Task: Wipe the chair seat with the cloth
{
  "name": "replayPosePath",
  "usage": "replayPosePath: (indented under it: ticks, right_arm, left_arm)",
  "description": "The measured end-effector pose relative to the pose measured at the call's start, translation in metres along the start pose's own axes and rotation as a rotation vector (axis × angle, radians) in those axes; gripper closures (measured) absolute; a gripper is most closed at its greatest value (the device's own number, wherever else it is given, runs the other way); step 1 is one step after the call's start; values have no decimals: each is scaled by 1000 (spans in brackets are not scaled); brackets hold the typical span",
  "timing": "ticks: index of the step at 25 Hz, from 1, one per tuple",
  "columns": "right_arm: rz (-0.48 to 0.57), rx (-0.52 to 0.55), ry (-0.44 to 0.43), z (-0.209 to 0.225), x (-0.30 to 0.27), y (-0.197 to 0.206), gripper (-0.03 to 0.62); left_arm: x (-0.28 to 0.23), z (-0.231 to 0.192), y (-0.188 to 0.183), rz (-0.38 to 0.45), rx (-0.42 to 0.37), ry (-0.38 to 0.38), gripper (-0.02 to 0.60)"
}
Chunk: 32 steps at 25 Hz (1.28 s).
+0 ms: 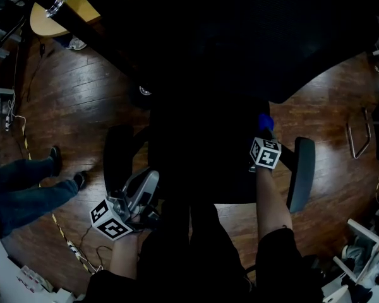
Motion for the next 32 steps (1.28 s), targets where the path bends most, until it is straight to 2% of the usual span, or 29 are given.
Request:
replayPosePath:
  ticks: [4,10,15,18,21,25,28,32]
  right_arm:
    - [46,-111,-129,-54,0,-1,528]
    - [17,-240,-347,-190,-15,7,528]
    - [-51,-229,-534,-305,-9,18,528]
    - [-128,-148,-622,-351,-3,35,528]
    - [-142,-31,-616,-364,-1,47,528]
    - [-114,18,-571,-348,-1,52,528]
    - [-111,31,-502,-317,2,57,528]
    - [-108,45,-407,-253,7,59,528]
  left_arm:
    - [10,-1,-10,33,0,-10,594]
    - [23,5,-22,82,-22,-20,594]
    - [36,10,-30,113,-29,-25,594]
    - [43,10,-31,130,-27,-35,594]
    - [51,8,-33,142,-27,-45,594]
    - [55,6,-33,146,-32,-48,594]
    - [54,9,-32,137,-31,-41,594]
    - [47,10,-28,110,-27,-22,594]
Point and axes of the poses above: the fingertips, and each gripper's own axes: x backward along the fingers, z to its right, y out of its underside, the point moved 8 cm from there along x, backward along the fingers, and after that the axes turned 15 degrees about z, right-handed, at the moved point
